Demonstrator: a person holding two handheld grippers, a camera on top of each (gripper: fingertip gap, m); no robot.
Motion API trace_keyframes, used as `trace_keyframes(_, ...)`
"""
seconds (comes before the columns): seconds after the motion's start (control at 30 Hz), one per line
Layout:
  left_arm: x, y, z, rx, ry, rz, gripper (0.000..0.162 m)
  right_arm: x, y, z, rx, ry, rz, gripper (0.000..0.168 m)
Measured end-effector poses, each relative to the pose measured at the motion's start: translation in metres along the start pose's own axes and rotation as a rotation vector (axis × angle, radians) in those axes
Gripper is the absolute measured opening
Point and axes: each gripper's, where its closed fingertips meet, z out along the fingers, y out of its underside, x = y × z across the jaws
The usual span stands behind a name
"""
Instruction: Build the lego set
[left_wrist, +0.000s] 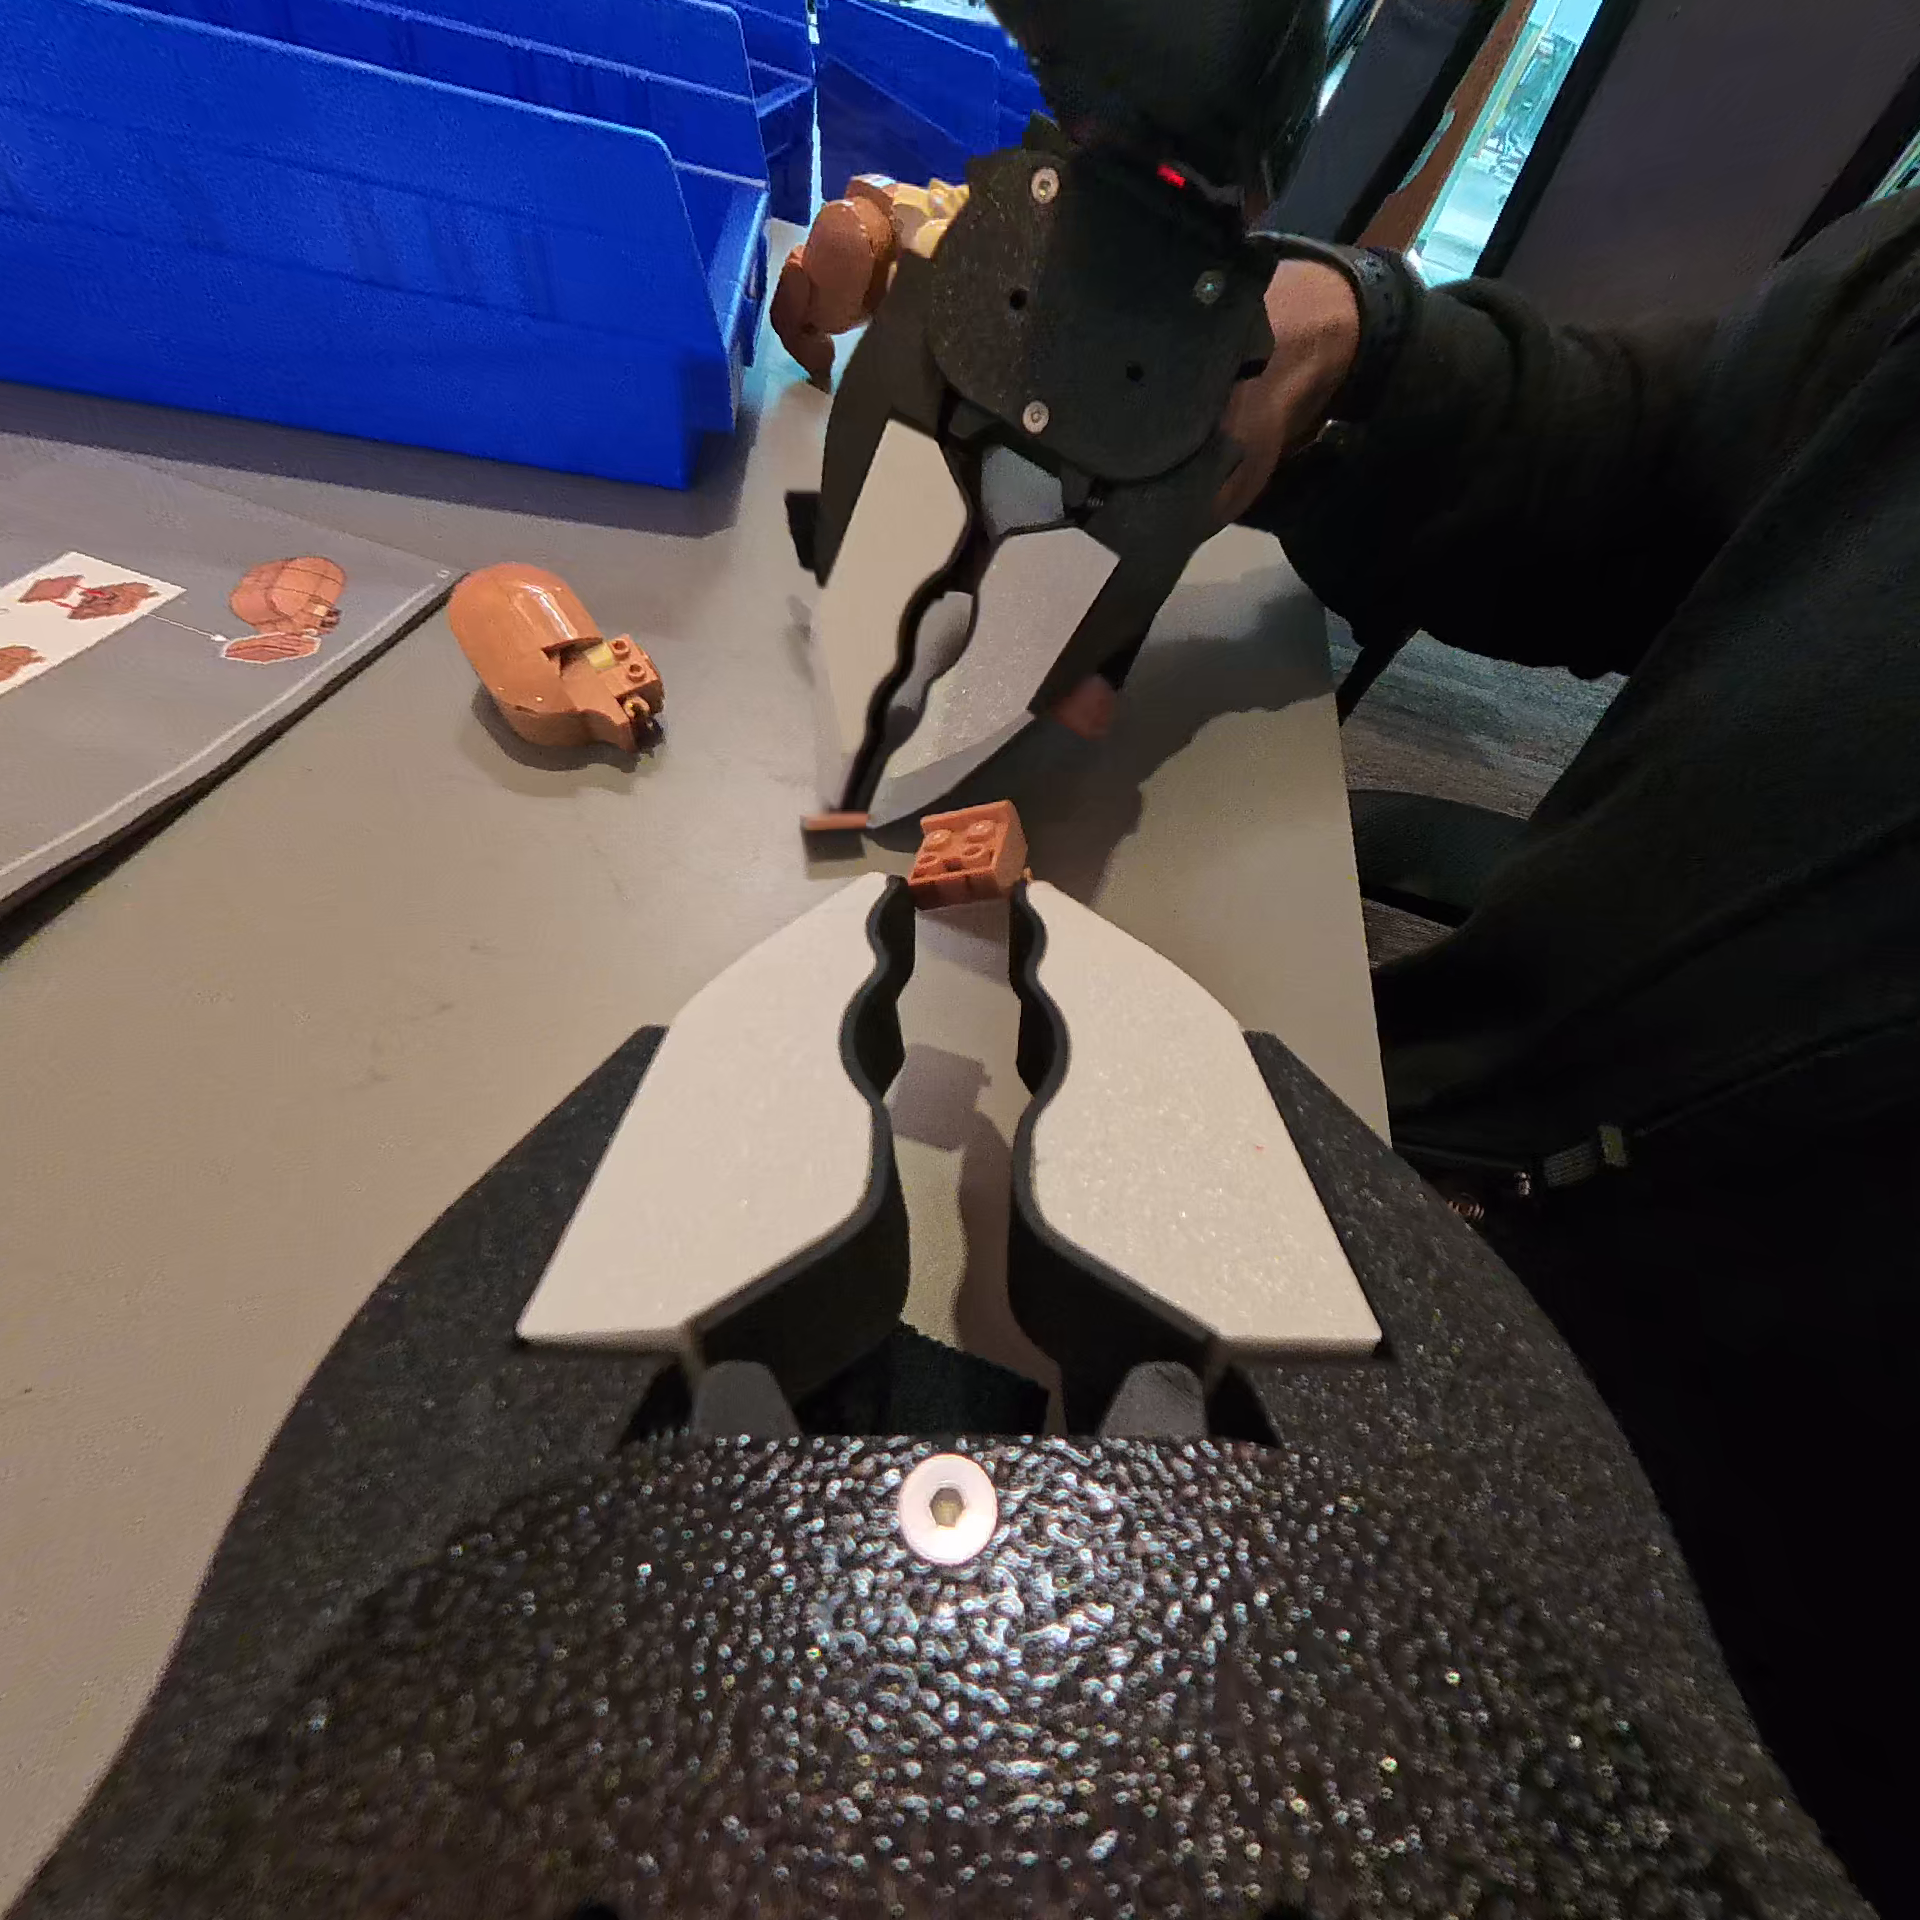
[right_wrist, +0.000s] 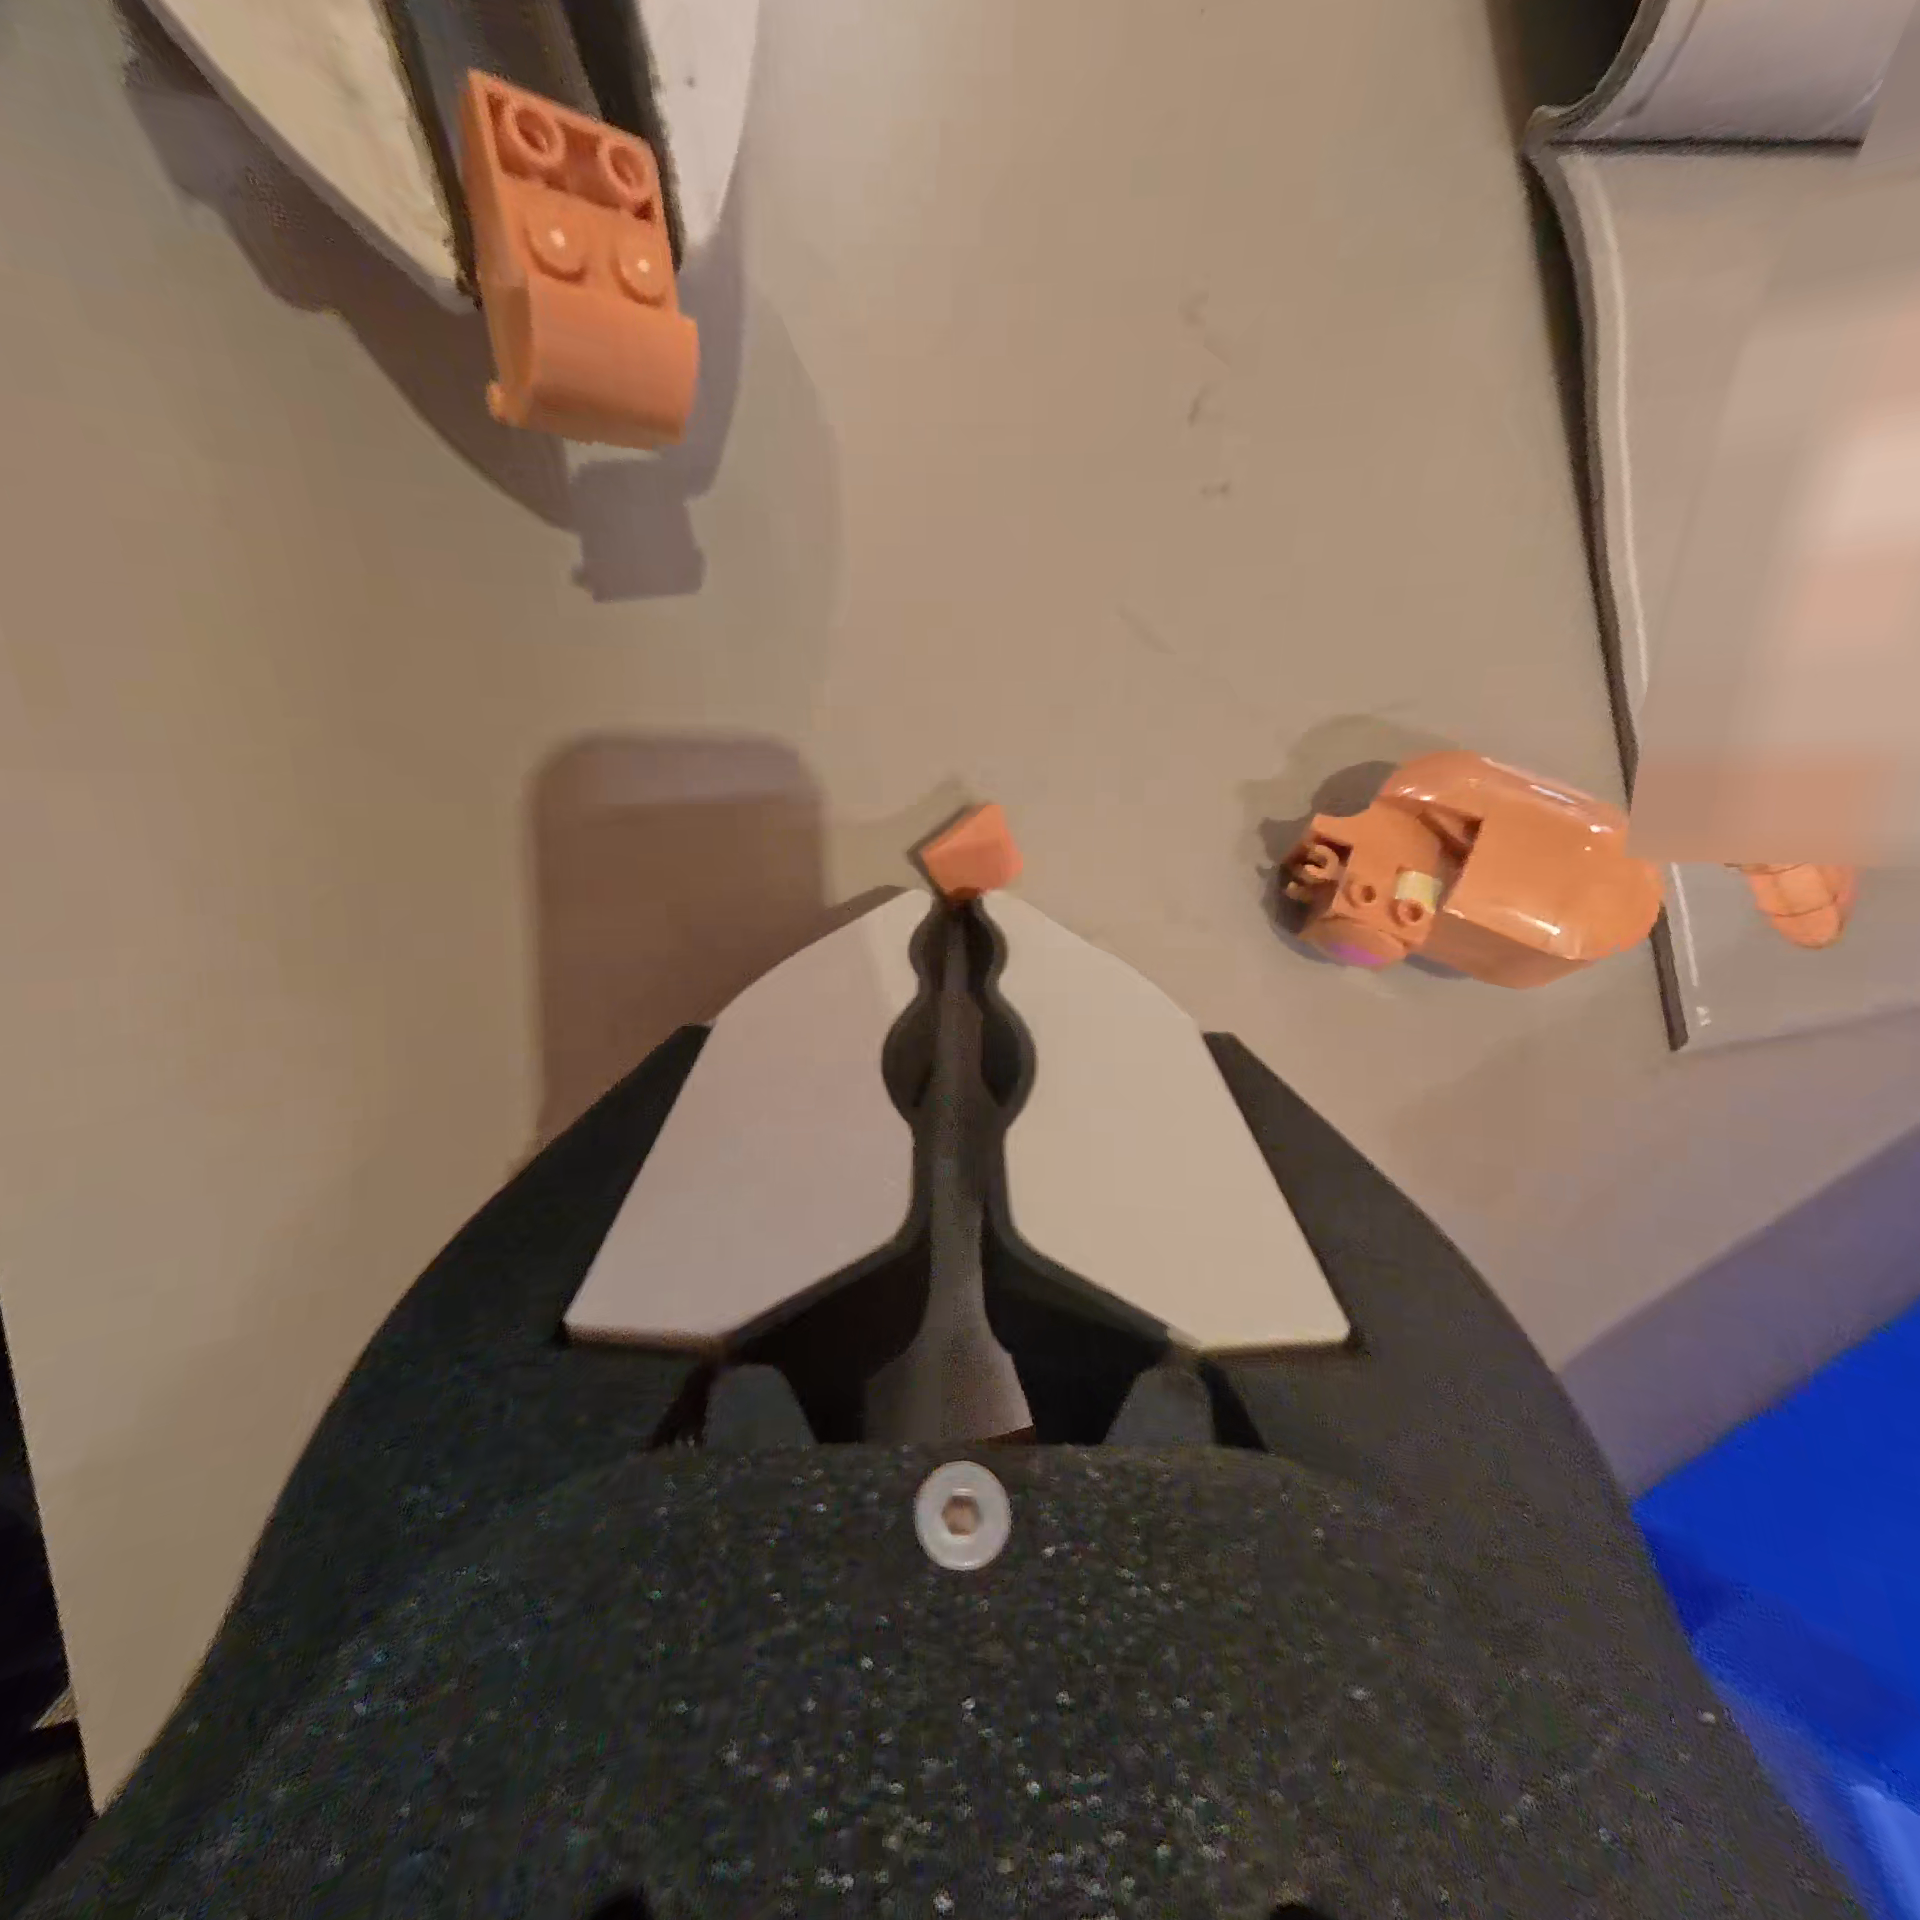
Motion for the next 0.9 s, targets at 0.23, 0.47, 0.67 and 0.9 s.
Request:
trace_keyframes(0.23, -0.004, 0.001, -0.003, -0.003, -0.019, -0.004, 0.018, 0.002, -0.007, 0.002, 0.019, 0.044, -0.015, 0.000)
trace_keyframes(0.47, -0.009, 0.005, -0.008, -0.014, -0.045, 0.003, 0.018, -0.014, -0.018, 0.001, 0.021, 0.042, -0.186, 0.000)
trace_keyframes(0.67, -0.008, 0.006, -0.011, -0.011, -0.033, 0.001, 0.018, 0.002, -0.018, 0.008, -0.020, 0.042, -0.108, 0.022)
trace_keyframes(0.9, -0.005, 0.005, -0.013, -0.002, -0.032, 0.050, 0.018, 0.001, -0.022, 0.015, -0.063, -0.059, -0.052, 0.021)
